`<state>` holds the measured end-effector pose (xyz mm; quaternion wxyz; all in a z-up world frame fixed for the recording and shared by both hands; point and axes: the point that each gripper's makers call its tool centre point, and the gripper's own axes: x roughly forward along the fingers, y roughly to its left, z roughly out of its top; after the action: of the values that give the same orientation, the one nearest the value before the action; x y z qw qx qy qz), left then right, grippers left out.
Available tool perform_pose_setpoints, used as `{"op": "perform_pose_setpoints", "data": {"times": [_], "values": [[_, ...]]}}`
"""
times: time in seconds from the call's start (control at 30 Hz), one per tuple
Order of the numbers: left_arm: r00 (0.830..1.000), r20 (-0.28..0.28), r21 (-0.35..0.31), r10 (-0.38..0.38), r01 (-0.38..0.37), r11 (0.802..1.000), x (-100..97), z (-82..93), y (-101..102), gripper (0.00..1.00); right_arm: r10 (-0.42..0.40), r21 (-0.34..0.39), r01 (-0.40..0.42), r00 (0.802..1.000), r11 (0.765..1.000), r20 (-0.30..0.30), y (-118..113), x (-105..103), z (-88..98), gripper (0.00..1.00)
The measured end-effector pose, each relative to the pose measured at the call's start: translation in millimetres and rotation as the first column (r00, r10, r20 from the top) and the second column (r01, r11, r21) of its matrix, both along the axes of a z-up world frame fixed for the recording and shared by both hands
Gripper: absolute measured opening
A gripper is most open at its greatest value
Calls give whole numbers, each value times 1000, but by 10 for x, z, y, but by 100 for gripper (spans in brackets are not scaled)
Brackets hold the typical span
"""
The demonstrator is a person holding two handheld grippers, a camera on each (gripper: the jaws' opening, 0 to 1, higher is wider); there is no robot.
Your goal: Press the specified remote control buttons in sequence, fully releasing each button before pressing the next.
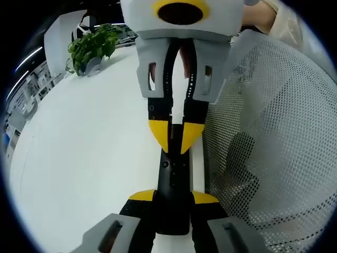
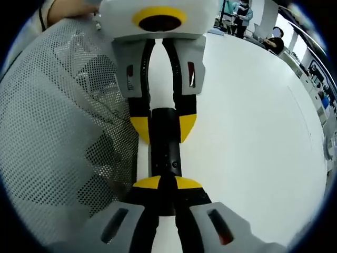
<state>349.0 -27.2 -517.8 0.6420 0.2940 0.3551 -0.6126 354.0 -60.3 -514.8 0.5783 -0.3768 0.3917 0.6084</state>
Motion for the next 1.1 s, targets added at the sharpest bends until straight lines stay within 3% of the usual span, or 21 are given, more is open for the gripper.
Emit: {"op": "perform_pose_setpoints", "data": {"times": [0.2, 0.33, 0.43, 0.5, 0.57, 0.87, 1.1], "values": [[1000, -2, -1, 0, 0, 1000, 1, -4, 0, 24, -11, -17, 11, 1000, 1000, -8, -17, -10, 7, 7], [1000, -3, -1, -1, 1, 1000, -1, -2, 0, 24, -93, 42, 94, 995, 995, -21, -24, -11, 27, 7], [1000, -3, -2, 1, -1, 1000, -1, 0, 1, 24, -66, 70, 66, 998, 995, 10, -35, -19, 36, 7], [1000, -2, -2, 2, -2, 1000, -1, -1, 1, 24, -144, 103, 146, 989, 984, -28, -21, -4, 38, 7], [1000, -3, -1, 3, -3, 1000, -2, 0, 1, 24, -159, 118, 161, 987, 980, -25, -28, 5, 37, 7], [1000, -2, -2, 0, 0, 1000, 1, -1, 0, 24, -83, 96, 81, 996, 992, 14, -2, 7, 18, 5], [1000, -2, -2, 1, -1, 1000, 2, -2, 0, 24, -92, 85, 93, 996, 992, -7, 5, 20, 4, 4]]}}
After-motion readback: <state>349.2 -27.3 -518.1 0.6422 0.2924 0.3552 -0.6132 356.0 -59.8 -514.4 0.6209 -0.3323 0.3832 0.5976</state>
